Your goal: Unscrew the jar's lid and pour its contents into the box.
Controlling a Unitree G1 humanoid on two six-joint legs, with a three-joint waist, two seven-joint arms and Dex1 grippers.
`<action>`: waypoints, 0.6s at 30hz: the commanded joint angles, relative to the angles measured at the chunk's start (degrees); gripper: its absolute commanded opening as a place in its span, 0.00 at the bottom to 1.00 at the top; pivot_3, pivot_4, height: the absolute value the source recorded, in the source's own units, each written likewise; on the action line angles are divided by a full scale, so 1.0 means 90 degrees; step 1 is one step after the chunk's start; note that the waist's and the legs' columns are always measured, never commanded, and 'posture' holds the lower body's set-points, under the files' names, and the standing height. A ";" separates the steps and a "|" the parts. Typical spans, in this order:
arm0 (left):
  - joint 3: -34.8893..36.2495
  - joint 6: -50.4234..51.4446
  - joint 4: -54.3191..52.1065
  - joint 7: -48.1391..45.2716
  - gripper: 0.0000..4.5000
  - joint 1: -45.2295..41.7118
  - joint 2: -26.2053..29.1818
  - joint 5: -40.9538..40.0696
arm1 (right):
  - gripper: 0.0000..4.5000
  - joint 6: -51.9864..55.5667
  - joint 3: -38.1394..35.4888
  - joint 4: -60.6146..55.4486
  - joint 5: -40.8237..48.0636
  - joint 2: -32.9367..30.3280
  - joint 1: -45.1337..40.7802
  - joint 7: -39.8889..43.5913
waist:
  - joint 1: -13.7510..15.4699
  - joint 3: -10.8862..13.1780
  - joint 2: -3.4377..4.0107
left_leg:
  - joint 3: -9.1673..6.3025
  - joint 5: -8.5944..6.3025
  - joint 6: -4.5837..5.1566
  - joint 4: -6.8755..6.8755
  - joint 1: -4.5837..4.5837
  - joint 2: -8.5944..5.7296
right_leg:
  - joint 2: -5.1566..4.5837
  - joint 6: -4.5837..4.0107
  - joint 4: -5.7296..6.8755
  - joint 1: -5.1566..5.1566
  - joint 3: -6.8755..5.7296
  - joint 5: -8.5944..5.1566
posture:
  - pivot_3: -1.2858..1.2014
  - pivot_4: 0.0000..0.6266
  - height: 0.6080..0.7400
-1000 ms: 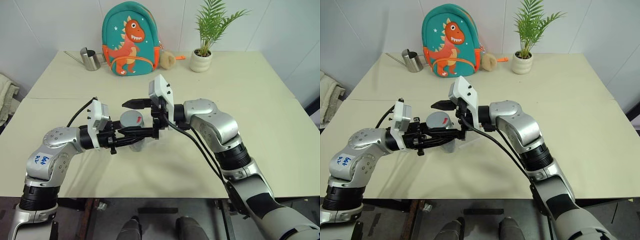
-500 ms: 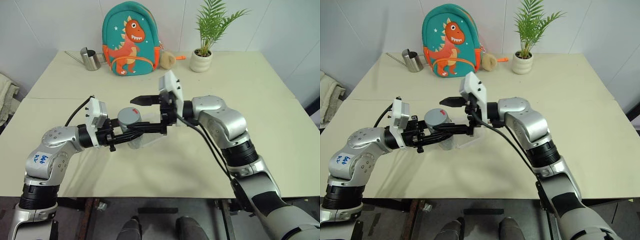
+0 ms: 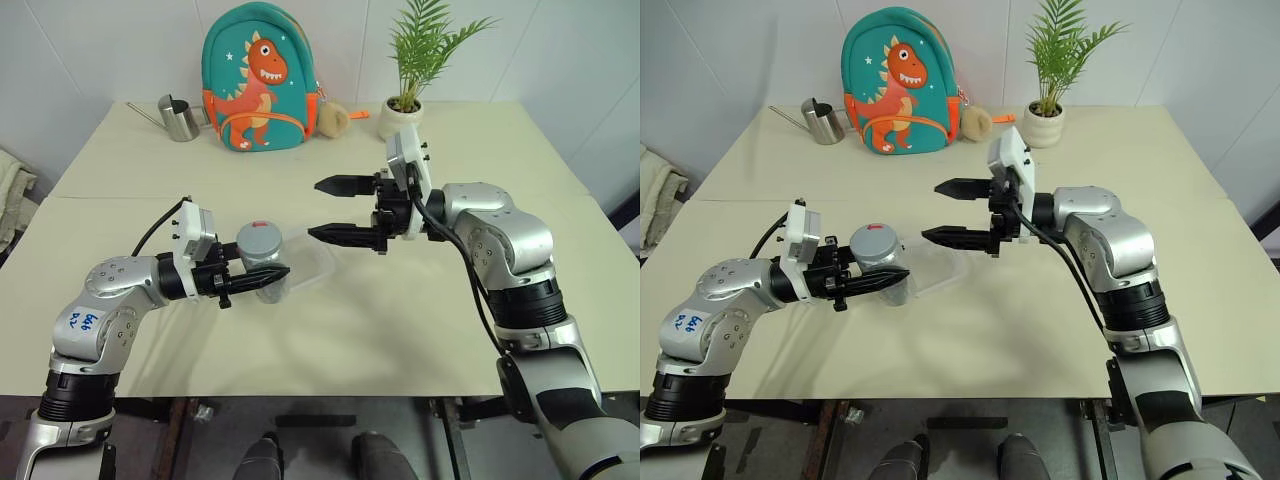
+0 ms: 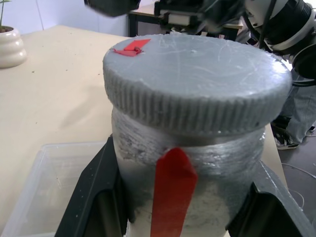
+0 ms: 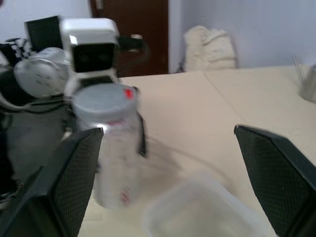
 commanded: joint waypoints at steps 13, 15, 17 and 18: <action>-0.0018 -0.0154 -0.0099 -0.0086 0.43 -0.0173 0.0019 0.0009 | 0.99 0.0239 0.0759 -0.0476 -0.0214 0.1125 -0.0520 -0.0762 | 0.0006 0.0000 0.0000 | -0.0001 0.0000 -0.0001 0.0002 0.0000 0.0000 | 0.0000 0.0000 0.0007 -0.0005 0.0001 0.0000 | 0.52 0.24 1.00; -0.0025 -0.0155 -0.0106 -0.0079 0.43 -0.0171 0.0010 0.0010 | 0.99 0.0235 0.0771 -0.0393 -0.0260 0.1163 -0.0571 -0.0784 | 0.0016 0.0000 0.0000 | -0.0001 0.0000 -0.0001 0.0002 -0.0001 0.0000 | 0.0000 0.0000 0.0006 -0.0006 0.0001 0.0000 | 0.52 0.24 1.00; -0.0026 -0.0159 -0.0110 -0.0072 0.43 -0.0167 -0.0004 0.0006 | 0.99 0.0200 0.0795 -0.0300 -0.0319 0.1197 -0.0608 -0.0782 | 0.0017 0.0000 0.0000 | -0.0001 0.0000 -0.0001 0.0002 -0.0002 -0.0001 | -0.0001 0.0000 0.0006 -0.0005 0.0001 0.0000 | 0.52 0.24 1.00; -0.0027 -0.0164 -0.0111 -0.0071 0.43 -0.0164 -0.0008 0.0007 | 0.99 0.0184 0.0804 -0.0267 -0.0343 0.1209 -0.0618 -0.0777 | 0.0013 0.0000 0.0000 | 0.0000 0.0000 -0.0001 0.0002 -0.0002 -0.0001 | -0.0001 0.0000 0.0006 -0.0005 0.0002 0.0000 | 0.52 0.24 1.00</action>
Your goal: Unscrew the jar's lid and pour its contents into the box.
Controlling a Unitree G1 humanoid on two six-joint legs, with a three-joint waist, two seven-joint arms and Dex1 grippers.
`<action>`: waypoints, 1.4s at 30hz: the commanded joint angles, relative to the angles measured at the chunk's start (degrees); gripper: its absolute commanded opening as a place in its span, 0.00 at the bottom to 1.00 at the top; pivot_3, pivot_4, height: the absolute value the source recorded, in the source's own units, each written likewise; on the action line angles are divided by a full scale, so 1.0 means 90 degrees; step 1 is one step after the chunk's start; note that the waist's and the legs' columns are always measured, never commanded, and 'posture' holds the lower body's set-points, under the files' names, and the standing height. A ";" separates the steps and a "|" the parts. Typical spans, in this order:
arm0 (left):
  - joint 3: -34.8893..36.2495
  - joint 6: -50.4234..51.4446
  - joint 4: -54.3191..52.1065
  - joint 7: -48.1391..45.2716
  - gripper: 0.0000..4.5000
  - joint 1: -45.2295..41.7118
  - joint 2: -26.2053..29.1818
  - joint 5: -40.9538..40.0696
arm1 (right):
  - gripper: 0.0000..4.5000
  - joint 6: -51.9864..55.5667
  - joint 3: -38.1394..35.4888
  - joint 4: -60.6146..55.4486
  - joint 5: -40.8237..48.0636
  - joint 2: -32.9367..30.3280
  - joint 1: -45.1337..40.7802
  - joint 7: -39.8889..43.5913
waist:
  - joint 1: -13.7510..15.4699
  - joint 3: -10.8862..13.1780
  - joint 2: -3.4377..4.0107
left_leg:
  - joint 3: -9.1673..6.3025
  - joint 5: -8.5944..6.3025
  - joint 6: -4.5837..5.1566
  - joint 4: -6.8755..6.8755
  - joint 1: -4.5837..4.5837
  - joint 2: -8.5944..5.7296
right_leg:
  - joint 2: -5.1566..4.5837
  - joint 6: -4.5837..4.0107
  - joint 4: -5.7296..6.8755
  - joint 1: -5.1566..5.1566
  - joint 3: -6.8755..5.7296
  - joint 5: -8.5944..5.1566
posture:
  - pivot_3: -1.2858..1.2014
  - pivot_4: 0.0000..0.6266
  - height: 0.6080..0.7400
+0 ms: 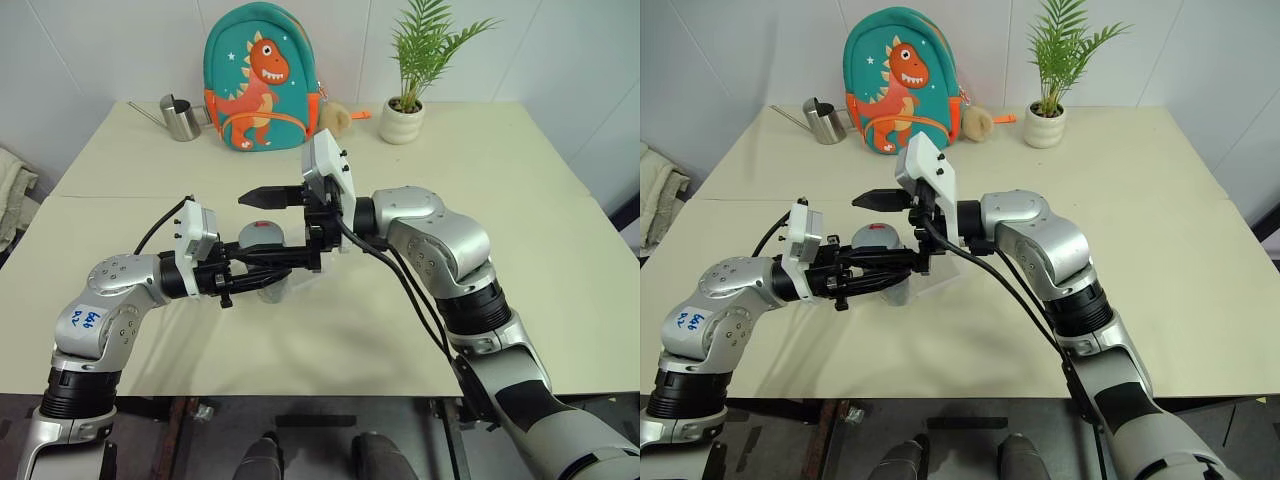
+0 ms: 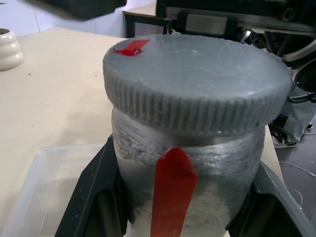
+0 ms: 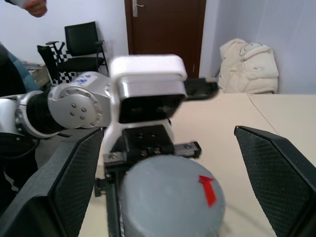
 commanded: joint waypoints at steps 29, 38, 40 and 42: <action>0.0040 -0.0212 -0.0047 -0.0063 0.43 -0.0127 -0.0026 0.0013 | 0.99 -0.0459 -0.0247 0.0693 -0.0384 -0.0332 -0.0155 0.0371 | -0.0017 0.0000 0.0000 | 0.0002 0.0000 0.0000 -0.0001 0.0000 0.0001 | 0.0001 0.0000 0.0004 -0.0006 0.0002 0.0000 | 0.52 0.24 1.00; 0.0021 -0.0246 0.0022 -0.0084 0.43 -0.0222 -0.0038 0.0033 | 0.99 -0.0473 -0.0237 0.0425 -0.0186 -0.0408 -0.0023 0.0653 | -0.0012 0.0000 0.0000 | 0.0003 0.0000 0.0000 -0.0001 0.0000 0.0001 | 0.0001 0.0000 0.0005 -0.0006 0.0002 0.0000 | 0.52 0.24 1.00; 0.0023 -0.0244 0.0021 -0.0085 0.43 -0.0225 -0.0036 0.0032 | 0.99 -0.0476 -0.0238 0.0427 -0.0175 -0.0423 -0.0022 0.0659 | -0.0016 0.0000 0.0000 | 0.0003 0.0000 0.0000 -0.0001 0.0000 0.0001 | 0.0001 0.0000 0.0005 -0.0006 0.0003 0.0000 | 0.52 0.24 1.00; 0.0036 -0.0244 0.0021 -0.0086 0.43 -0.0225 -0.0031 0.0027 | 0.99 -0.0478 -0.0247 0.0439 -0.0170 -0.0437 -0.0023 0.0672 | -0.0016 0.0000 0.0000 | 0.0003 0.0000 0.0000 -0.0001 0.0000 0.0001 | 0.0001 0.0000 0.0005 -0.0006 0.0003 0.0000 | 0.52 0.24 1.00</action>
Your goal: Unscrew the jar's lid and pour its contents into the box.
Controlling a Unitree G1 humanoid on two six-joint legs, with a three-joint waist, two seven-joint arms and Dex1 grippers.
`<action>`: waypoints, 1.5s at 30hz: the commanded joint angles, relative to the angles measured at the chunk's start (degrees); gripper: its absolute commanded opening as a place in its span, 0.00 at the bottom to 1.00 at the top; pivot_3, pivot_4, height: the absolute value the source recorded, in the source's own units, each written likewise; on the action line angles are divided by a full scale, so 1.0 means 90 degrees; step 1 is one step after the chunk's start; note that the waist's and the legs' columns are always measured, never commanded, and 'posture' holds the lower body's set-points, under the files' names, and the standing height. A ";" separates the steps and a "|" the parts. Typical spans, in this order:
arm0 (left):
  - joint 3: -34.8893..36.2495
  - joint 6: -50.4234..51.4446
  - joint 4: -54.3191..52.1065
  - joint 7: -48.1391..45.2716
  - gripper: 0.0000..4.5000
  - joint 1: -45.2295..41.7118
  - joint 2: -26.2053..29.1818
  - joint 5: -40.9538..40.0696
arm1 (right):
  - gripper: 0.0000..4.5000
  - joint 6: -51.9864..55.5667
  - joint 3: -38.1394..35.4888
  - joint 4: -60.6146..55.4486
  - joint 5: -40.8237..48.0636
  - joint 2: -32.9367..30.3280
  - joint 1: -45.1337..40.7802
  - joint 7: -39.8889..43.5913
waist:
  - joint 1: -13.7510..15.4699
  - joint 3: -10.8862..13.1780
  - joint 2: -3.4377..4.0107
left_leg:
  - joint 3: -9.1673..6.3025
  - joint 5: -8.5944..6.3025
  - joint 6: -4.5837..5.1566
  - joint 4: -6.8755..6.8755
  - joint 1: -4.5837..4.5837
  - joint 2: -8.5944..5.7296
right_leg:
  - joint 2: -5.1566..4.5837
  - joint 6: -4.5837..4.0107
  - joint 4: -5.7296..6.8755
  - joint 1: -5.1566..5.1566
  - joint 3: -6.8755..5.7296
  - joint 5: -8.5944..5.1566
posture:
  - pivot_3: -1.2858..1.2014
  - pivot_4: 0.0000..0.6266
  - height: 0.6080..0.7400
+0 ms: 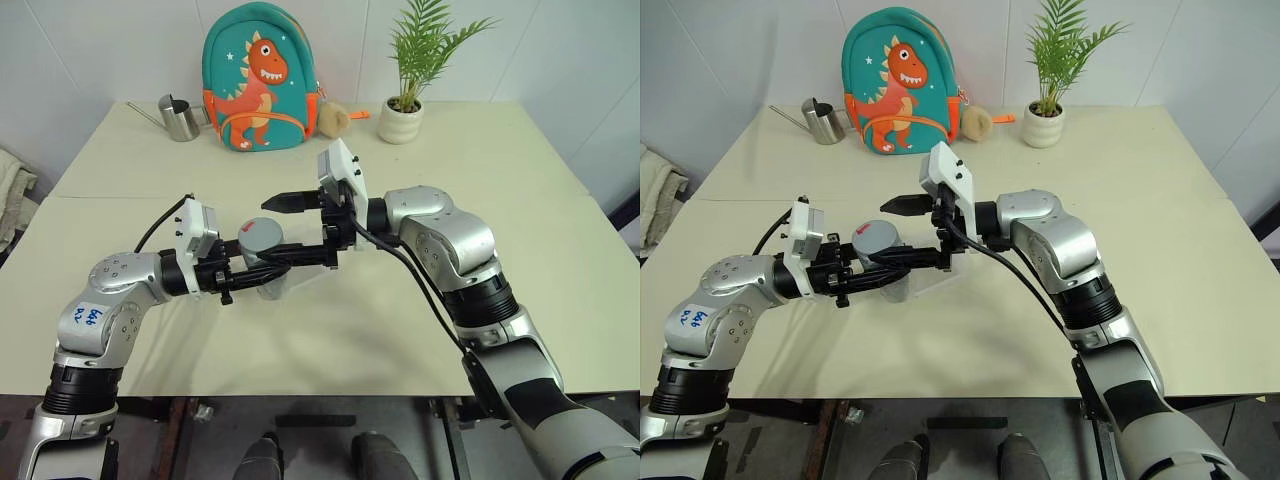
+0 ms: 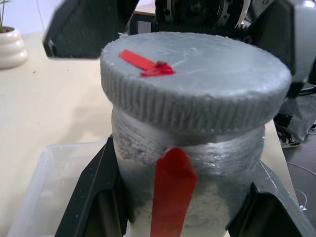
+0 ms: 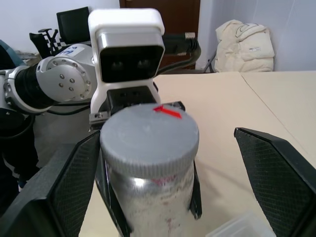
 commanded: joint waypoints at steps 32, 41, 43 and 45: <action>0.0140 -0.0017 -0.0187 -0.0179 0.43 -0.0122 0.0079 -0.0110 | 0.99 0.0681 -0.0477 -0.0877 0.0943 -0.0207 0.0146 0.0174 | 0.0011 0.0000 -0.0001 | 0.0001 0.0000 0.0000 0.0001 -0.0001 0.0001 | 0.0001 0.0000 0.0000 0.0000 0.0001 0.0000 | 0.52 0.24 1.00; 0.0098 -0.0012 -0.0235 -0.0162 0.43 -0.0044 0.0030 -0.0106 | 0.99 0.0672 -0.0014 -0.0365 0.0458 0.0326 -0.0201 -0.0290 | 0.0005 0.0000 -0.0001 | 0.0001 0.0001 -0.0001 0.0003 0.0000 0.0001 | 0.0001 0.0000 0.0010 -0.0005 0.0003 0.0000 | 0.52 0.24 1.00; 0.0094 -0.0006 -0.0248 -0.0159 0.43 -0.0040 0.0028 -0.0108 | 0.99 0.0648 -0.0009 -0.0324 0.0436 0.0375 -0.0223 -0.0290 | 0.0014 0.0000 -0.0001 | 0.0001 0.0000 -0.0001 0.0003 -0.0003 0.0000 | 0.0001 0.0000 0.0008 -0.0005 0.0003 0.0000 | 0.52 0.24 1.00; 0.0095 -0.0005 -0.0245 -0.0156 0.43 -0.0043 0.0030 -0.0106 | 0.99 0.0669 -0.0046 -0.0297 0.0451 0.0427 -0.0252 -0.0293 | 0.0016 0.0000 -0.0001 | 0.0001 0.0000 -0.0001 0.0004 -0.0003 0.0000 | 0.0001 0.0000 0.0008 -0.0005 0.0003 0.0000 | 0.52 0.24 1.00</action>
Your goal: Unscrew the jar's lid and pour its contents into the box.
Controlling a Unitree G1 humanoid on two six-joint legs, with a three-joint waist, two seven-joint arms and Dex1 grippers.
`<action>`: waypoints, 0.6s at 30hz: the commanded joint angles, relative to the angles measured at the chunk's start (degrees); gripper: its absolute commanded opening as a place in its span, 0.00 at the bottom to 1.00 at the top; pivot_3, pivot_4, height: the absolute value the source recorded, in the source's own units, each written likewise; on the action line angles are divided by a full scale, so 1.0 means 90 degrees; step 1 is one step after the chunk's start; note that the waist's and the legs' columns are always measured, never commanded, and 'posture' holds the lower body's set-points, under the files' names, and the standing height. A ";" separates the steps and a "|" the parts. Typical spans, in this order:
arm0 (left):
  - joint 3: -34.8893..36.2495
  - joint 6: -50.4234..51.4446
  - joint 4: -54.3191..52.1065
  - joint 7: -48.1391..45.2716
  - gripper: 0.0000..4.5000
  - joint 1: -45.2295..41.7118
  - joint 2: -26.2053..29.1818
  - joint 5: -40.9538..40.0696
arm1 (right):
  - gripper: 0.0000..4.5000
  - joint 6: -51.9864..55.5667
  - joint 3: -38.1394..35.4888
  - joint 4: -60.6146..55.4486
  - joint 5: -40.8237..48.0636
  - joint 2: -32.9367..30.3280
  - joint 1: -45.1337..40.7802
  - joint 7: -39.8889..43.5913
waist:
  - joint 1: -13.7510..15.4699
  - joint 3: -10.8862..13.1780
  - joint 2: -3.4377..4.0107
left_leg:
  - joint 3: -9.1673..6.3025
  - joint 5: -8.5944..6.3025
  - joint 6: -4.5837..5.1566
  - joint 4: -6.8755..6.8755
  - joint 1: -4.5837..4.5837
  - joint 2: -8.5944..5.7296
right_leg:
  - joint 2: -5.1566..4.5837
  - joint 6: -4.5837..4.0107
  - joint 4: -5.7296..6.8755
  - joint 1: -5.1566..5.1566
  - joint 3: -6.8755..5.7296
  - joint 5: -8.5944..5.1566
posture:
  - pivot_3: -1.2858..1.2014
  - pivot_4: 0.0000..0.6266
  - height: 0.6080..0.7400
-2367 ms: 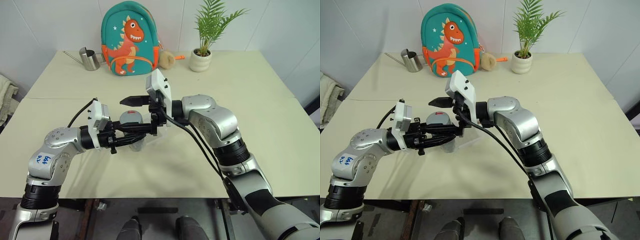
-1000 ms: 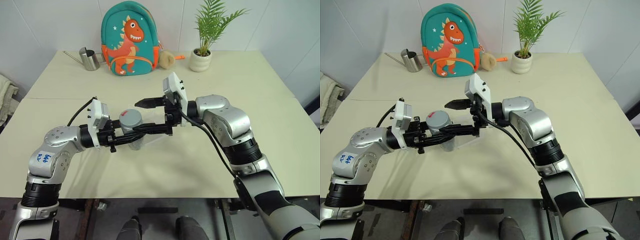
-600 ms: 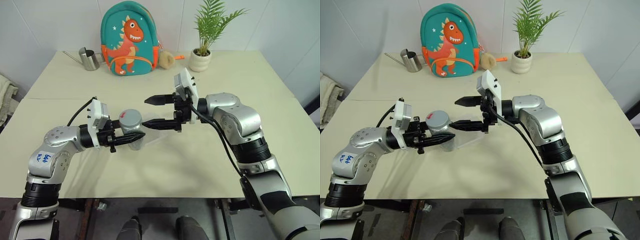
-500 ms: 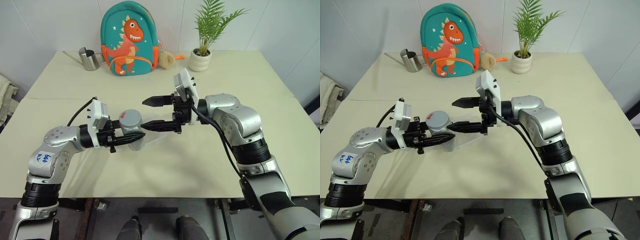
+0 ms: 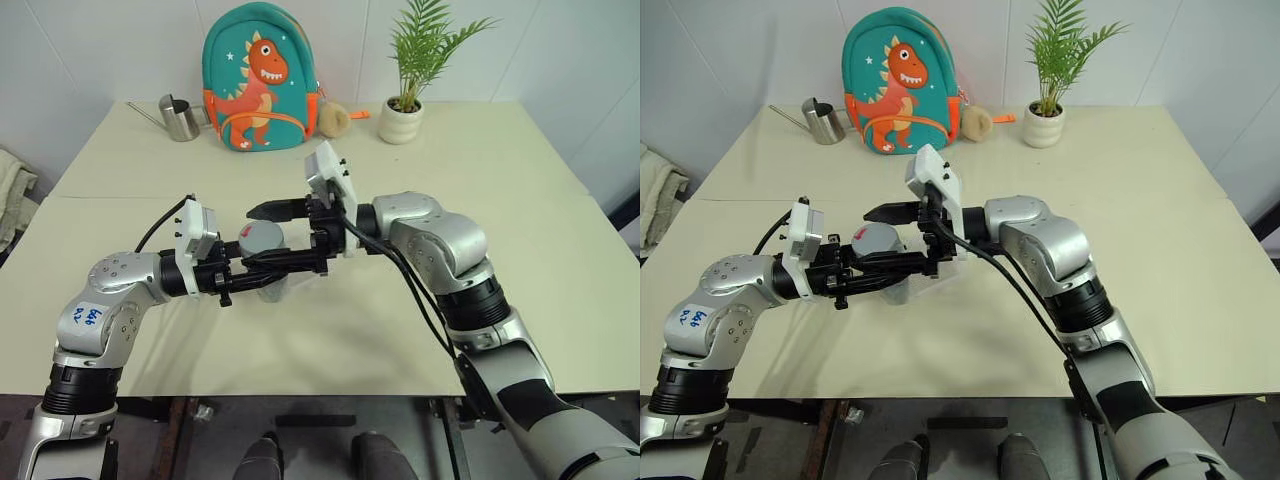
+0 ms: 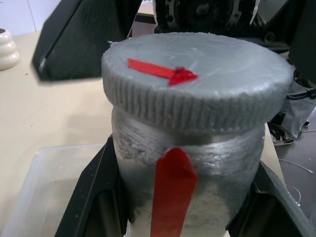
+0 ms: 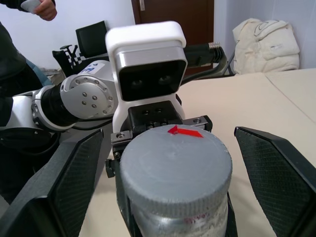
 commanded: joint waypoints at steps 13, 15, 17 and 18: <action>0.0109 -0.0005 -0.0253 0.0017 0.43 -0.0038 0.0023 -0.0111 | 0.59 -0.0056 -0.0105 -0.0242 0.0104 0.0106 -0.0128 0.0031 | -0.0014 0.0000 0.0000 | 0.0000 0.0000 0.0000 0.0000 0.0001 0.0001 | 0.0001 0.0000 0.0002 -0.0001 0.0000 0.0000 | 0.52 0.24 1.00; 0.0115 0.0004 -0.0257 0.0020 0.43 -0.0036 0.0023 -0.0120 | 0.57 -0.0095 -0.0124 -0.0188 0.0055 0.0119 -0.0109 -0.0041 | -0.0014 0.0000 0.0000 | 0.0000 0.0000 0.0000 0.0000 0.0001 0.0001 | 0.0000 0.0000 0.0002 -0.0001 0.0000 0.0000 | 0.52 0.24 1.00; 0.0118 0.0015 -0.0269 0.0021 0.43 -0.0024 0.0029 -0.0125 | 0.57 -0.0064 -0.0235 -0.0149 0.0116 0.0158 -0.0113 -0.0123 | -0.0014 0.0000 0.0000 | 0.0000 0.0000 0.0000 0.0000 0.0001 0.0001 | 0.0000 0.0000 0.0002 -0.0001 0.0000 0.0000 | 0.52 0.24 1.00; 0.0120 0.0019 -0.0275 0.0023 0.43 -0.0015 0.0031 -0.0127 | 0.57 -0.0035 -0.0339 -0.0153 0.0217 0.0194 -0.0112 -0.0149 | -0.0014 0.0000 0.0000 | 0.0000 0.0000 0.0000 0.0000 0.0001 0.0001 | 0.0001 0.0000 0.0002 -0.0001 0.0000 0.0000 | 0.52 0.24 1.00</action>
